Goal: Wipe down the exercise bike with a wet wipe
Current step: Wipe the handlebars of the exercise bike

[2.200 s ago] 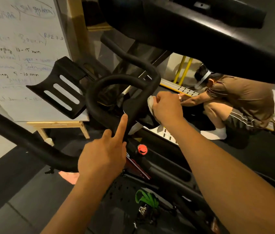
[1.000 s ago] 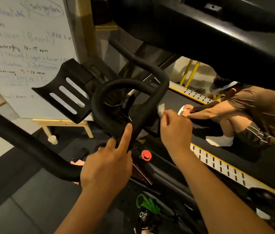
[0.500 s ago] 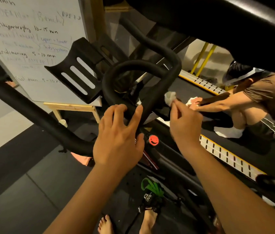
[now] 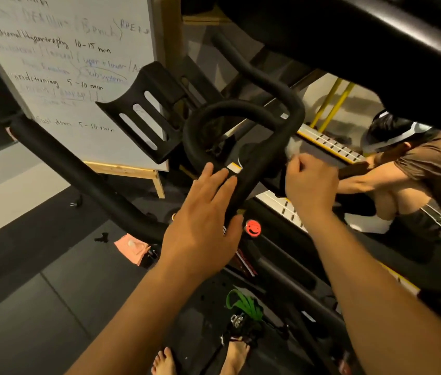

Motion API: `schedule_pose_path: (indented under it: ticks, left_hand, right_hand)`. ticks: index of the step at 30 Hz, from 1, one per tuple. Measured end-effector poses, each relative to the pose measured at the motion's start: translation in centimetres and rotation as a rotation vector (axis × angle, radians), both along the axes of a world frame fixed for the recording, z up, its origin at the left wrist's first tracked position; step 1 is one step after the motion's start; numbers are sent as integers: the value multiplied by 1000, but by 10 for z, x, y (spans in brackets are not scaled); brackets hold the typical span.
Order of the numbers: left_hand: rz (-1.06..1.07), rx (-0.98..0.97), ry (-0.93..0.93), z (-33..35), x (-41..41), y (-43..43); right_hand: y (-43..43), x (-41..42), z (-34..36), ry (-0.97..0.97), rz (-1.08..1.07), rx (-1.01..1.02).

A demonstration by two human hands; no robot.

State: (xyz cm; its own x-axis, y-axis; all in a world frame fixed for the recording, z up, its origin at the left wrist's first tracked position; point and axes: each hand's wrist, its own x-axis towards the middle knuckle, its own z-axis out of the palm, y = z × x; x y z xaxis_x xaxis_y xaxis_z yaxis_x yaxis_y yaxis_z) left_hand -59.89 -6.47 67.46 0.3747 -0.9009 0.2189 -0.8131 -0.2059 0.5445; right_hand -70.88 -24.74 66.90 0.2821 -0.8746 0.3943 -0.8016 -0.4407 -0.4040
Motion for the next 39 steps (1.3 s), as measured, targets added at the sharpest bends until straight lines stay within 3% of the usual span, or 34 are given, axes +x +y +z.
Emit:
schedule_pose_path:
  ticks: [2,5,7,9,11,14,16,21,25,27,30,34,36,39]
  left_hand:
    - [-6,6,20,1,1,-1]
    - [-26,2,14,4,2,-11]
    - [-13,-13,-48,9,9,-26]
    - [34,-26,-112,12,17,-44]
    - [75,6,-93,11,24,-56]
    - [73,68,-80,5,28,-63]
    - [72,60,-100,2,28,-64]
    - [73,-25,-2,6,24,-61]
    - [52,-245,420,22,40,-39]
    - [118,-407,528,31,53,-13]
    - [156,-463,654,46,76,21]
    - [156,-441,995,47,104,53]
    - [345,-521,901,42,118,75]
    - [730,-673,501,26,145,93]
  right_hand:
    - [37,-14,-16,19,144,-36]
    - [75,-37,-17,174,470,140]
    - [57,-25,12,-18,492,128]
    - [13,5,48,-194,375,-76]
    - [-29,39,76,0,404,-125]
    - [-51,78,64,711,466,69]
    - [-52,82,58,803,432,98]
    - [-11,56,58,595,465,-55]
    - [33,51,54,582,546,1]
    - [41,53,67,432,607,176]
    - [74,77,101,-129,872,666]
    - [121,129,116,-388,1263,1005]
    - [126,156,109,-338,1256,946]
    - [128,201,83,-94,1186,502]
